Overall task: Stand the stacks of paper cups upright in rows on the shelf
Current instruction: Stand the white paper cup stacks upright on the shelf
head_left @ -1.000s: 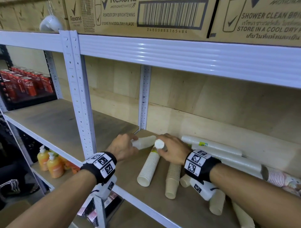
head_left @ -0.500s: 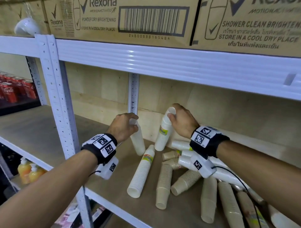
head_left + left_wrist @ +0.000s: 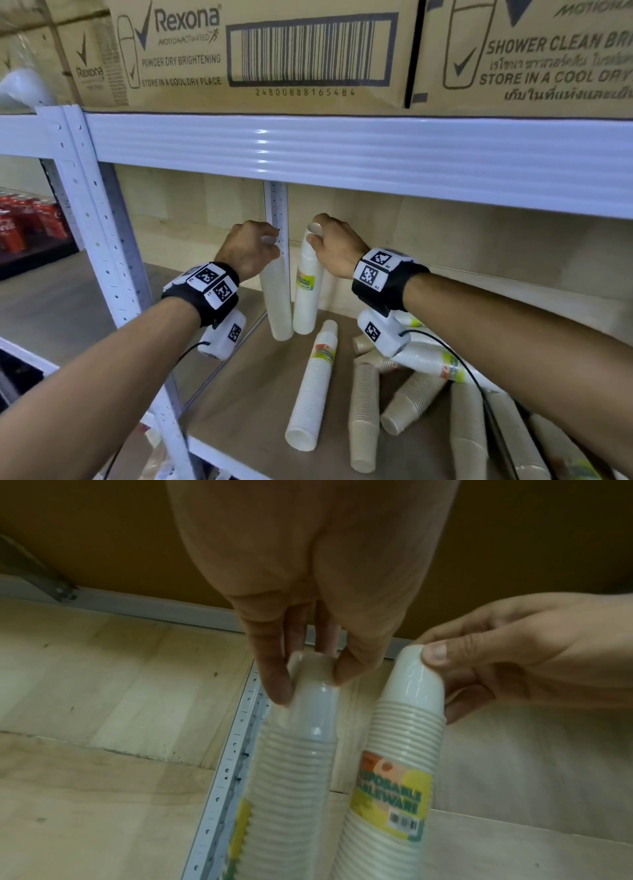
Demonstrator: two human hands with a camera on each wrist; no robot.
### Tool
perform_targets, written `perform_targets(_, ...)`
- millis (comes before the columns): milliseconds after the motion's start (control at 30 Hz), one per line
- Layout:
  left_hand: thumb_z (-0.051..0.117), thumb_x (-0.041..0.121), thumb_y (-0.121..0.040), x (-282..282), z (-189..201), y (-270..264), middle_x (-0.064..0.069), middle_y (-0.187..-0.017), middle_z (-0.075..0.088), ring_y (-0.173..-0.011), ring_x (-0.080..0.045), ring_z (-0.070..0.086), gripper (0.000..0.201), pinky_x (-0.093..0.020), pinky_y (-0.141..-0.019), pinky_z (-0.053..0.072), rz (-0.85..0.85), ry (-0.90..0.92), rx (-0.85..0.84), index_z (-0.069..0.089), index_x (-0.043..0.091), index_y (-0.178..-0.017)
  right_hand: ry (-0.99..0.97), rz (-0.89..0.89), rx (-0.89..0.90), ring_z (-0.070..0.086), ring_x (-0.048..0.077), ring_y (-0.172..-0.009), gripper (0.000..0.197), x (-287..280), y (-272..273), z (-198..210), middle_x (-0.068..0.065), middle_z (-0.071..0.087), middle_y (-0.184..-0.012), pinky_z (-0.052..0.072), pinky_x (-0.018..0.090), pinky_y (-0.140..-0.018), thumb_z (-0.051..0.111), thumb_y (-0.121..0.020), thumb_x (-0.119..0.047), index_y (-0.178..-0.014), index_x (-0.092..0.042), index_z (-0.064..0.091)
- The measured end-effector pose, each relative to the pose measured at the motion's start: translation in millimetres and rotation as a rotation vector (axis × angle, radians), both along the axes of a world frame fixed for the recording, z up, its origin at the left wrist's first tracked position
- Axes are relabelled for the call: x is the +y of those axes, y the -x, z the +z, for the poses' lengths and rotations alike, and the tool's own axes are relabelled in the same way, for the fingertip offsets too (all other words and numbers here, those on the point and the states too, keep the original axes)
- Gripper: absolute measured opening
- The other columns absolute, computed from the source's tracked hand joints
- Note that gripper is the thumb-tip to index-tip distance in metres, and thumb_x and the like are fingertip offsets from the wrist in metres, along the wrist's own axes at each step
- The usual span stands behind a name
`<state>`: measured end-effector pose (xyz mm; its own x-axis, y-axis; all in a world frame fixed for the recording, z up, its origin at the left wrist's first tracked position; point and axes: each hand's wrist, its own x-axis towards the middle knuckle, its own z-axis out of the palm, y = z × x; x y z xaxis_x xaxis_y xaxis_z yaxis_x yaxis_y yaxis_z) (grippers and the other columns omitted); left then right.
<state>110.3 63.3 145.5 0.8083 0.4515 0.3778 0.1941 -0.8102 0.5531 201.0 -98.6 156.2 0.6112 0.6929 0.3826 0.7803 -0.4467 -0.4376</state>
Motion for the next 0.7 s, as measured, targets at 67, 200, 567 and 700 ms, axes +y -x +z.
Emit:
perform_targets(67, 0.063, 0.016, -0.088, 6, 3, -2, -0.004, -0.123, 0.067, -0.109, -0.017, 0.061, 0.035, -0.019, -0.084, 0.042, 0.0, 0.0, 0.014, 0.066, 0.014, -0.123, 0.026, 0.006, 0.025, 0.052, 0.027, -0.127, 0.033, 13, -2, -5, 0.01, 0.051, -0.143, 0.044, 0.035, -0.104, 0.042, -0.102, -0.024, -0.128, -0.003, 0.047)
perform_targets(200, 0.063, 0.017, -0.087, 15, 3, -10, -0.007, -0.112, 0.071, -0.097, -0.018, 0.062, 0.025, -0.022, -0.081, 0.044, 0.001, 0.004, 0.046, 0.07, 0.009, -0.11, 0.085, -0.017, 0.057, 0.055, 0.029, -0.121, 0.033, 31, -8, -14, 0.013, 0.054, -0.138, 0.047, 0.038, -0.099, 0.042, -0.102, -0.024, -0.128, -0.003, 0.047)
perform_targets(567, 0.061, 0.018, -0.088, 11, -5, -36, -0.003, -0.101, 0.07, -0.1, -0.024, 0.061, 0.013, -0.023, -0.082, 0.047, -0.061, 0.008, 0.126, 0.073, 0.014, -0.092, 0.125, -0.076, 0.091, 0.058, 0.03, -0.101, 0.028, 47, -32, -35, 0.017, 0.059, -0.122, 0.047, 0.033, -0.078, 0.043, -0.101, -0.025, -0.117, -0.003, 0.051)
perform_targets(700, 0.061, 0.021, -0.088, 14, -6, -43, -0.003, -0.132, 0.062, -0.119, -0.019, 0.058, 0.036, -0.027, -0.099, 0.046, -0.045, 0.034, 0.153, 0.066, 0.018, -0.123, 0.108, -0.081, 0.04, 0.057, 0.033, -0.11, 0.032, 47, -38, -32, 0.017, 0.057, -0.121, 0.047, 0.032, -0.08, 0.049, -0.098, -0.028, -0.119, -0.004, 0.056)
